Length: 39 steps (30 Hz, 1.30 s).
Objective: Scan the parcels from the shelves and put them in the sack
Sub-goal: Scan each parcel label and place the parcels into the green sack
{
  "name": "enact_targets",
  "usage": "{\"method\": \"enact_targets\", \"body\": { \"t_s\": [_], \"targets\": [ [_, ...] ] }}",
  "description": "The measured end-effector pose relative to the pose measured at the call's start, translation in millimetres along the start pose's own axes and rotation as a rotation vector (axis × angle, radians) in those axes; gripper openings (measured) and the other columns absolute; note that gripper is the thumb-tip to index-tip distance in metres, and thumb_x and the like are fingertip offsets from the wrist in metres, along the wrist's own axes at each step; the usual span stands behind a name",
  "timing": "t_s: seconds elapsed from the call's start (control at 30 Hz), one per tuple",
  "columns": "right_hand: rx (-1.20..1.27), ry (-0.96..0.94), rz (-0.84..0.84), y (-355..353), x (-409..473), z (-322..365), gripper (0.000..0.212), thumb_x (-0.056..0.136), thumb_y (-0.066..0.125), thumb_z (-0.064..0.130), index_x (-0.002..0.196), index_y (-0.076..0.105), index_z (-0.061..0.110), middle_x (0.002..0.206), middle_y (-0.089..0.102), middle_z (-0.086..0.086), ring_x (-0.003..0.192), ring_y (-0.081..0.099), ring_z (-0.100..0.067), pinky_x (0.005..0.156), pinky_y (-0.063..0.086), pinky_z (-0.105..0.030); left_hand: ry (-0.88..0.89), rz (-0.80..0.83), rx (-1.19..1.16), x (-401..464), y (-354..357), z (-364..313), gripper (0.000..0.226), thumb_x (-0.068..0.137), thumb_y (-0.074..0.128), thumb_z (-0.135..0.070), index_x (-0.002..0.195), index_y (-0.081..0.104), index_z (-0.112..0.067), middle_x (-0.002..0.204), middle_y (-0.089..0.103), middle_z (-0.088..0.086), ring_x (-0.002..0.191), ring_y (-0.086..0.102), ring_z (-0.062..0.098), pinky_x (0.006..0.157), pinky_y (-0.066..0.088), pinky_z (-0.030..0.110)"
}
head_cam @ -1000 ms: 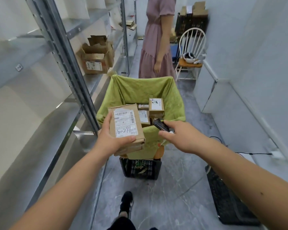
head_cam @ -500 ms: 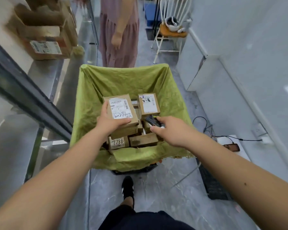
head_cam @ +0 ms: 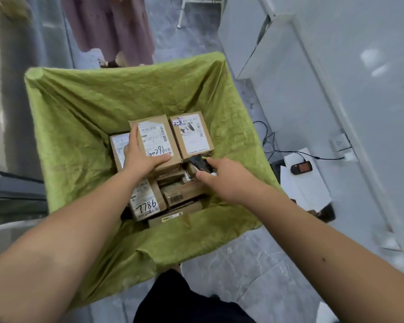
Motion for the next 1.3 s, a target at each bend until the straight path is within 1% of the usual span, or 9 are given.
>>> {"method": "enact_targets", "body": {
  "t_s": [0.27,0.43,0.6,0.77,0.87,0.93,1.03,1.13,1.3],
  "targets": [
    [0.014,0.024,0.038,7,8,5,0.053,0.099,0.055,0.054,0.142,0.055,0.023,0.089,0.067,0.002,0.068,0.064,-0.017,0.058,0.052,-0.032,0.038,-0.003,0.15,-5,2,3,0.142,0.052,0.102,-0.051,0.156,0.006,-0.061,0.163,0.033,0.001,0.148,0.04,0.025,0.119,0.036,0.043],
    [0.004,0.017,0.048,11,8,4,0.053,0.099,0.055,0.055,0.141,0.056,0.024,0.095,0.063,0.001,0.073,0.068,-0.019,0.073,0.06,-0.037,0.014,0.008,0.303,-9,2,-4,0.139,0.055,0.098,-0.057,0.154,0.002,-0.063,0.167,0.022,0.008,0.15,0.036,0.031,0.12,0.035,0.046],
    [0.01,-0.024,0.051,11,5,-6,0.052,0.099,0.056,0.052,0.142,0.055,0.022,0.096,0.063,0.003,0.074,0.065,-0.016,0.066,0.054,-0.032,-0.003,-0.043,0.393,-30,-5,-10,0.137,0.058,0.097,-0.057,0.156,0.002,-0.063,0.174,-0.003,0.004,0.159,0.018,0.03,0.125,0.026,0.045],
    [-0.021,-0.101,0.038,5,3,-7,0.052,0.097,0.055,0.051,0.142,0.055,0.023,0.112,0.067,-0.004,0.085,0.06,-0.021,0.076,0.051,-0.037,0.013,-0.079,0.517,-80,-11,-22,0.114,0.075,0.086,-0.055,0.161,0.01,-0.056,0.175,0.001,0.001,0.157,0.024,0.032,0.122,0.034,0.047],
    [-0.055,-0.185,0.043,1,2,2,0.045,0.096,0.055,0.052,0.134,0.058,0.028,0.115,0.068,-0.005,0.093,0.061,-0.027,0.086,0.053,-0.038,0.037,-0.194,0.655,-114,-17,-37,0.094,0.083,0.076,-0.055,0.161,0.022,-0.05,0.173,0.018,0.003,0.156,0.023,0.031,0.121,0.033,0.05],
    [-0.091,-0.256,0.044,-1,2,7,0.041,0.096,0.054,0.052,0.129,0.058,0.028,0.111,0.066,-0.005,0.096,0.062,-0.029,0.081,0.052,-0.038,0.053,-0.293,0.729,-139,-22,-49,0.086,0.086,0.069,-0.058,0.16,0.027,-0.047,0.17,0.027,0.003,0.155,0.024,0.029,0.121,0.032,0.05],
    [-0.183,-0.379,0.038,-4,0,11,0.033,0.096,0.052,0.053,0.118,0.055,0.029,0.103,0.062,-0.006,0.091,0.061,-0.032,0.072,0.046,-0.037,0.025,-0.385,0.844,-181,-23,-59,0.087,0.086,0.061,-0.067,0.162,0.023,-0.046,0.171,0.026,0.002,0.158,0.019,0.029,0.122,0.029,0.053],
    [-0.296,-0.495,0.037,-3,-8,12,0.044,0.099,0.047,0.056,0.133,0.047,0.028,0.104,0.052,-0.01,0.093,0.059,-0.037,0.077,0.047,-0.041,-0.041,-0.494,0.912,-228,-18,-66,0.088,0.084,0.055,-0.072,0.161,0.02,-0.048,0.171,0.025,0.002,0.158,0.017,0.029,0.121,0.027,0.054],
    [-0.351,-0.699,0.106,9,-34,21,0.053,0.1,0.043,0.058,0.145,0.039,0.029,0.122,0.057,-0.018,0.11,0.057,-0.042,0.089,0.051,-0.048,-0.19,-0.676,0.887,-309,-2,-70,0.09,0.08,0.046,-0.075,0.162,0.021,-0.047,0.17,0.028,0.003,0.158,0.018,0.028,0.123,0.025,0.054]
  ]
}}
Point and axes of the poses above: each hand's wrist, its own x-axis towards the middle knuckle, its own y-axis out of the palm, z = x × y, the point moved 6 cm from there along x, towards the middle knuckle
